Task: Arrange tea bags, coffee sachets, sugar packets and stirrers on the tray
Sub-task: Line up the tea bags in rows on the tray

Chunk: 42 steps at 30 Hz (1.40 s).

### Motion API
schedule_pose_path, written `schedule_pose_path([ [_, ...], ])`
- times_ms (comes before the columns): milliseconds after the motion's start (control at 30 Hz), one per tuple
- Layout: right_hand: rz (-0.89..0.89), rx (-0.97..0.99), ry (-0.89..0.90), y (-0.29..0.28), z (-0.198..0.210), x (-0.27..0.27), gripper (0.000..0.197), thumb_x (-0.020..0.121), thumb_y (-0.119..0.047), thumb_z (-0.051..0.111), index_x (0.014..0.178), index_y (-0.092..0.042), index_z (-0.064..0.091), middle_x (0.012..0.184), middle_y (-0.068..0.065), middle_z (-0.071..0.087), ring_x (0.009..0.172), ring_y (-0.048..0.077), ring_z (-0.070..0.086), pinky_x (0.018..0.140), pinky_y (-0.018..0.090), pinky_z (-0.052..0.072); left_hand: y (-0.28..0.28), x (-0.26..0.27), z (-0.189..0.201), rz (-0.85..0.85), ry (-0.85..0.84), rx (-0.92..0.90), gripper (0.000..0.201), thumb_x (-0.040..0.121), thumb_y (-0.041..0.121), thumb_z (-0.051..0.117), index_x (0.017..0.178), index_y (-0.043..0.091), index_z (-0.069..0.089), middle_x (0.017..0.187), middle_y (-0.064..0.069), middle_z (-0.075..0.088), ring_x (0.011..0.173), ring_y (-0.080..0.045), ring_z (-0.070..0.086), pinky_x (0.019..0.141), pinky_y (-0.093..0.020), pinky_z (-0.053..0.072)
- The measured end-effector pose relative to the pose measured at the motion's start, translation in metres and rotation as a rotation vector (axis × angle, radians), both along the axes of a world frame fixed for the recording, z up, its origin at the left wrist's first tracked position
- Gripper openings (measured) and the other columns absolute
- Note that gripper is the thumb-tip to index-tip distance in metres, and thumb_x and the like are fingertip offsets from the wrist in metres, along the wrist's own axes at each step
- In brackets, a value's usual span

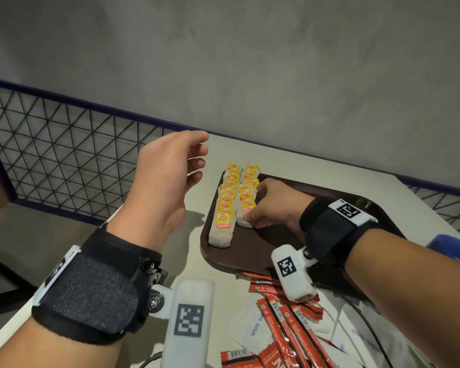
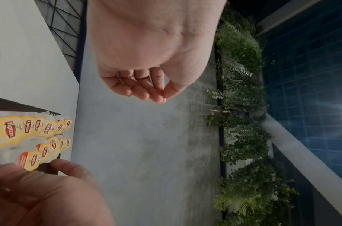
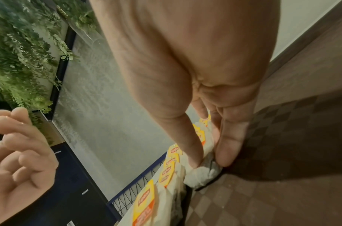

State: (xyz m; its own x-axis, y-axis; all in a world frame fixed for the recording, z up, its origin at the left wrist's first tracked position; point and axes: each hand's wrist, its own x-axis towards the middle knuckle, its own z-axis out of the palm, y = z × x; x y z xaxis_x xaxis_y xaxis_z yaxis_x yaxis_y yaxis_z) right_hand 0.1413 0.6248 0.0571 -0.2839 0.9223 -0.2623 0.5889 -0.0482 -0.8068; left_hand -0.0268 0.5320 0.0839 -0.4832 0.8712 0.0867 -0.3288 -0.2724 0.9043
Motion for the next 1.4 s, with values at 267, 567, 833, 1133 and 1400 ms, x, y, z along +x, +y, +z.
schedule_pose_path([
  [267,-0.02,-0.086,-0.001,0.001,0.004,0.004,0.032,0.084,0.012,0.071,0.094,-0.015,0.057,0.1,0.016,0.068,0.097,0.029,0.071,0.07,0.033,0.062,-0.001,0.002,0.001,-0.001,-0.005,0.006,0.01,0.09,0.018,0.071,0.097,0.012,0.075,0.071,0.003,0.066,0.064,-0.013,0.055,0.062,-0.026,0.044],
  [567,-0.198,-0.228,-0.003,0.035,0.009,0.01,0.025,0.097,0.009,0.046,0.121,0.004,0.049,0.104,0.023,0.058,0.088,0.036,0.068,0.086,0.043,0.06,0.0,0.001,0.0,0.002,-0.012,0.007,0.008,0.09,0.018,0.072,0.095,0.013,0.075,0.071,0.003,0.066,0.065,-0.012,0.055,0.063,-0.027,0.045],
  [833,-0.197,-0.141,-0.044,0.045,0.006,-0.004,0.039,0.097,0.011,0.043,0.135,0.006,0.049,0.122,0.026,0.063,0.084,0.03,0.068,0.067,0.037,0.059,0.001,0.003,0.0,-0.005,-0.009,-0.003,0.01,0.09,0.018,0.071,0.096,0.012,0.076,0.07,0.003,0.065,0.064,-0.012,0.054,0.064,-0.027,0.044],
  [1133,-0.199,-0.108,-0.104,0.055,0.008,-0.005,0.043,0.094,0.01,0.044,0.136,0.004,0.048,0.122,0.025,0.064,0.102,0.034,0.069,0.087,0.042,0.059,0.002,0.003,-0.004,-0.004,0.011,-0.024,0.01,0.09,0.019,0.071,0.095,0.012,0.077,0.071,0.003,0.066,0.066,-0.012,0.055,0.064,-0.028,0.045],
  [1400,-0.144,-0.074,-0.125,0.061,0.004,-0.007,0.042,0.093,0.009,0.047,0.135,0.004,0.049,0.122,0.026,0.062,0.087,0.027,0.065,0.085,0.04,0.058,0.003,0.003,-0.006,-0.002,0.03,-0.025,0.013,0.09,0.019,0.071,0.099,0.011,0.076,0.071,0.003,0.065,0.066,-0.013,0.054,0.065,-0.029,0.044],
])
